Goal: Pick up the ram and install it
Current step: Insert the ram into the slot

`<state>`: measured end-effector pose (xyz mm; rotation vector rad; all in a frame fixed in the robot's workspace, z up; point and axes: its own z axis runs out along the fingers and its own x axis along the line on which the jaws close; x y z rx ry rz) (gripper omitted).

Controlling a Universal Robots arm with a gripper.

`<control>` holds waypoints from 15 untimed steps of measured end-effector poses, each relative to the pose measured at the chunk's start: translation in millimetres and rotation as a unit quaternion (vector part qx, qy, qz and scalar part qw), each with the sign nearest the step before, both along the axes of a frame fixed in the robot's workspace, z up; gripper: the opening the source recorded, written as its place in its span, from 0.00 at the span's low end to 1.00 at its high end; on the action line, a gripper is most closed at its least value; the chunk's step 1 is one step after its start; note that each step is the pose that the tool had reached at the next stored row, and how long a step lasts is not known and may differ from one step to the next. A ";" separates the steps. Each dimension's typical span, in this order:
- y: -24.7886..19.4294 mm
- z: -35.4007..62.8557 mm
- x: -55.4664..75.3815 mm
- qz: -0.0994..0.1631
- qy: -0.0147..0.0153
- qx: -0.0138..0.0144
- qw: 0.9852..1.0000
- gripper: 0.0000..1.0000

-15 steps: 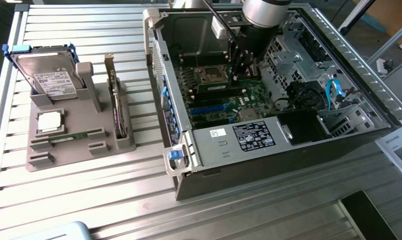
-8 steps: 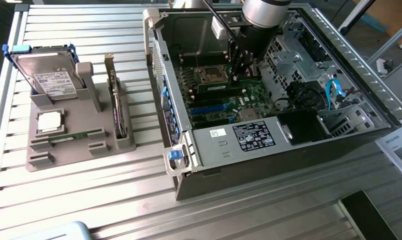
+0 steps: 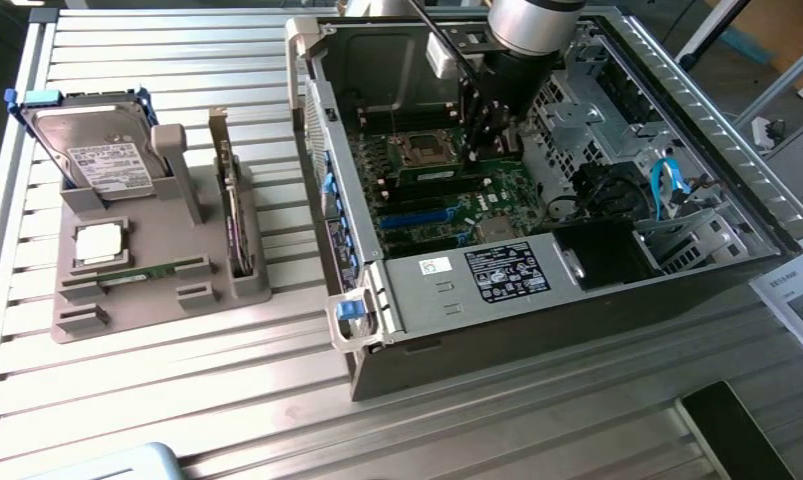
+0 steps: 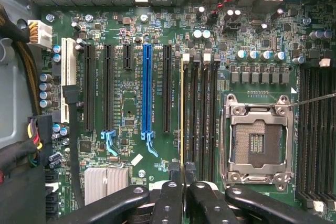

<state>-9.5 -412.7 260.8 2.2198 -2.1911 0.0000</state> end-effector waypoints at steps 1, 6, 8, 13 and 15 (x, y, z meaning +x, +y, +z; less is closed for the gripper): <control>0.1 -0.4 0.0 0.000 0.000 0.000 1.000 0.12; 0.6 -6.0 0.1 0.000 0.000 0.000 1.000 0.12; 0.7 -8.0 0.0 0.000 0.000 0.000 1.000 0.12; 0.9 -9.8 0.0 -0.006 0.000 0.000 1.000 0.12; 0.9 -9.8 0.0 -0.006 0.000 0.000 1.000 0.12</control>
